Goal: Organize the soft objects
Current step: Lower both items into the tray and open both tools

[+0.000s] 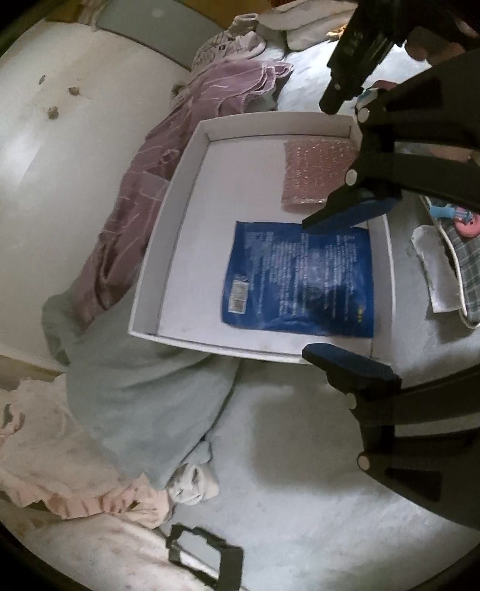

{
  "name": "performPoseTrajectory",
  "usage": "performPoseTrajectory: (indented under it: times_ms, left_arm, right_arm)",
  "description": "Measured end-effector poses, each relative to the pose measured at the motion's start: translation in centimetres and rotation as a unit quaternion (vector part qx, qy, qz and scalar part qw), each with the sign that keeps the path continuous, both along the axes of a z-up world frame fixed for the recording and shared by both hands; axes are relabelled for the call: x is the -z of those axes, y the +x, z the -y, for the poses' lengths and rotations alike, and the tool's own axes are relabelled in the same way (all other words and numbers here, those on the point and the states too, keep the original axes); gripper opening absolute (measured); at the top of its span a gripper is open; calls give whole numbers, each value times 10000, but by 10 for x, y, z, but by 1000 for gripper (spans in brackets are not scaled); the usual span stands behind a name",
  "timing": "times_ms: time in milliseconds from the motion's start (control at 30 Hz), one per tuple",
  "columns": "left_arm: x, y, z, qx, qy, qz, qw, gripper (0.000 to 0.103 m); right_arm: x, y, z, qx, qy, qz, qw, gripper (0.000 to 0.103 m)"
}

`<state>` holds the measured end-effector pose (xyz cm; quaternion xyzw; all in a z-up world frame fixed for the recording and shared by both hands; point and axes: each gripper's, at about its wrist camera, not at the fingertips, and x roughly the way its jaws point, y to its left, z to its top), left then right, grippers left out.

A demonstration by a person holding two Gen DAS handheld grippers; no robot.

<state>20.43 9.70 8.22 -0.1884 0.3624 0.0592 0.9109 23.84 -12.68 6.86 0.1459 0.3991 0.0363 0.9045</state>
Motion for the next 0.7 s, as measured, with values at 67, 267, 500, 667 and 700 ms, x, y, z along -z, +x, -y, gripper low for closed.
performPoseTrajectory:
  times_ms: [67, 267, 500, 667, 700]
  left_arm:
    - [2, -2, 0, 3, -18, 5, 10000, 61]
    - [7, -4, 5, -6, 368, -73, 9993, 62]
    - [9, -5, 2, -74, 480, -234, 9985, 68]
    - [7, -12, -1, 64, 150, -281, 9995, 72]
    - [4, -13, 0, 144, 108, -299, 9994, 72]
  right_arm:
    - [-2, 5, -7, -127, -99, -124, 9998, 43]
    - [25, 40, -50, -658, 131, -590, 9960, 22]
    - [34, 40, -39, -221, -222, -387, 9988, 21]
    - [28, 27, -20, -304, 405, -285, 9983, 21]
    - [25, 21, -16, -349, 573, -176, 9976, 21]
